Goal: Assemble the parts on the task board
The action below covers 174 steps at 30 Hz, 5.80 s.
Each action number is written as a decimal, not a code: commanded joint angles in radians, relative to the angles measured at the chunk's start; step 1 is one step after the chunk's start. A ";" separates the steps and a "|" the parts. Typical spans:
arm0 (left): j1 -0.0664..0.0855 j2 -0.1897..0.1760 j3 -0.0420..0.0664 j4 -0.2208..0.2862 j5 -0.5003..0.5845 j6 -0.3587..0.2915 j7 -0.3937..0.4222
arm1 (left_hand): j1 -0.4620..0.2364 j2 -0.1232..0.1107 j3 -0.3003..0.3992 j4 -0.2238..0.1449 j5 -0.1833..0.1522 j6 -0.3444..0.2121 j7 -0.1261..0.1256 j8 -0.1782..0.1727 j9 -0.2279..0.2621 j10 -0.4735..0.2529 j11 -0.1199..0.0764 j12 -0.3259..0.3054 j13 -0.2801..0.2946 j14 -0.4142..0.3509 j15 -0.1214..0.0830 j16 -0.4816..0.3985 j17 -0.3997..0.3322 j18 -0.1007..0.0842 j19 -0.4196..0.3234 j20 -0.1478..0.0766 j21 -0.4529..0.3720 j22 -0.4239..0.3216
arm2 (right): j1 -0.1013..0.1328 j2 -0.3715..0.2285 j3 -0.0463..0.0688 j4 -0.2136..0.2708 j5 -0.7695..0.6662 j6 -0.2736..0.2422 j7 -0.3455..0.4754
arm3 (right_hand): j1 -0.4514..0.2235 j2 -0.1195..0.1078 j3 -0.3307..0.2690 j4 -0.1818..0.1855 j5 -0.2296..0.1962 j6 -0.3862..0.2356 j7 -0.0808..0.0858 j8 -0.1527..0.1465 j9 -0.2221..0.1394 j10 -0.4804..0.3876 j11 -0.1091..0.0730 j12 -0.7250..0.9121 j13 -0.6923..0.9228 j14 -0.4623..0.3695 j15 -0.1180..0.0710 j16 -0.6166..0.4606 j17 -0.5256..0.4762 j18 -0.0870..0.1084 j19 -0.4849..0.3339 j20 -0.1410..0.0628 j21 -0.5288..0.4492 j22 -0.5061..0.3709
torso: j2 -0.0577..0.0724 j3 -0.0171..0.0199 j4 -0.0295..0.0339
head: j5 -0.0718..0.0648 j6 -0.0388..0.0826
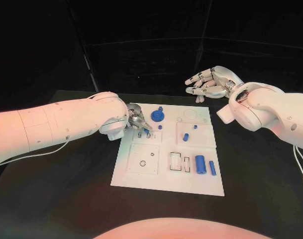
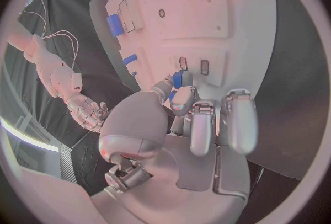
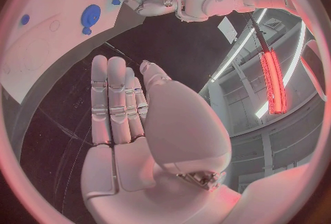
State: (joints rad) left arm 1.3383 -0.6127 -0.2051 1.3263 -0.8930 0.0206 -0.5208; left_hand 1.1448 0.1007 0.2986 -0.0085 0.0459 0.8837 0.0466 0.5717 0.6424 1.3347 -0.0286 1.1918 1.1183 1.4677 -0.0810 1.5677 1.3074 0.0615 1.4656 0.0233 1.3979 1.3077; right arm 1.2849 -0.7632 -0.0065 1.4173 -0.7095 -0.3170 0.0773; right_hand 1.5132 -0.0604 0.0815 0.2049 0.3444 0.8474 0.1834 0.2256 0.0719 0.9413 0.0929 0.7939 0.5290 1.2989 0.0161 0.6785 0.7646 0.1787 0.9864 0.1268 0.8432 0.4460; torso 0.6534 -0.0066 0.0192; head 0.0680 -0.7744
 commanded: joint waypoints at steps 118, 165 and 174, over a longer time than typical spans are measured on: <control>-0.007 0.080 0.000 -0.071 -0.022 0.152 -0.062 | -0.234 -0.061 0.162 0.007 0.002 0.039 -0.012 0.036 0.025 0.028 -0.008 0.020 0.015 0.103 -0.014 0.003 0.263 -0.010 0.025 -0.009 0.012 0.038 | 0.002 0.020 0.000 -0.009 -0.006 0.013 0.009 | -0.004 -0.004 0.011 0.009 0.034 -0.015 0.000 0.017 0.001 -0.015 0.002 0.013 -0.012 -0.006 0.002 -0.002 -0.014 0.004 -0.009 -0.001 -0.008 -0.001 | 0.000 0.0002 0.0009 | -0.006 -0.026; 0.011 0.024 0.057 -0.041 -0.022 0.118 -0.059 | -0.324 -0.188 -0.096 0.097 0.001 0.038 -0.015 0.045 0.037 0.019 -0.010 0.002 -0.006 0.103 -0.018 0.003 0.263 -0.007 0.020 -0.015 -0.001 0.027 | 0.000 0.026 0.000 -0.025 -0.006 0.023 0.018 | -0.007 -0.009 0.011 0.012 0.036 -0.019 0.001 0.020 0.000 -0.019 0.003 0.015 -0.015 -0.009 0.003 -0.003 -0.017 0.003 -0.011 0.000 -0.009 -0.002 | -0.001 0.0008 0.0009 | -0.013 -0.013; 0.055 0.018 0.077 -0.083 -0.022 0.158 -0.025 | -0.212 -0.151 -0.151 0.080 0.003 -0.032 0.020 -0.024 -0.007 -0.045 0.019 -0.075 -0.091 0.103 0.006 0.003 0.263 0.004 -0.002 0.003 -0.044 -0.023 | -0.001 0.026 0.000 -0.029 -0.006 0.018 0.022 | -0.007 -0.009 0.012 0.012 0.036 -0.020 0.001 0.020 0.000 -0.019 0.003 0.015 -0.016 -0.010 0.003 -0.003 -0.018 0.003 -0.012 0.000 -0.009 -0.002 | -0.001 0.0000 0.0003 | -0.012 -0.001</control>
State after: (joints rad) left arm 1.3863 -0.5986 -0.1299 1.2629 -0.9177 0.1495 -0.5732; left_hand 0.9178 -0.0539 0.1538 0.0717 0.0472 0.8609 0.0658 0.5582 0.6443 1.2975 -0.0131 1.1248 1.0362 1.4652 -0.0815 1.5677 1.3074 0.0615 1.4637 0.0183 1.3570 1.2881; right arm 1.2822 -0.7366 -0.0073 1.3888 -0.7140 -0.3013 0.0849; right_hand 1.5092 -0.0644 0.0898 0.2132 0.3745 0.8337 0.1842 0.2401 0.0719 0.9307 0.0965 0.8053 0.5142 1.2952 0.0198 0.6786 0.7478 0.1787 0.9794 0.1267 0.8394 0.4458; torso 0.6518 -0.0058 0.0209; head 0.0542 -0.7785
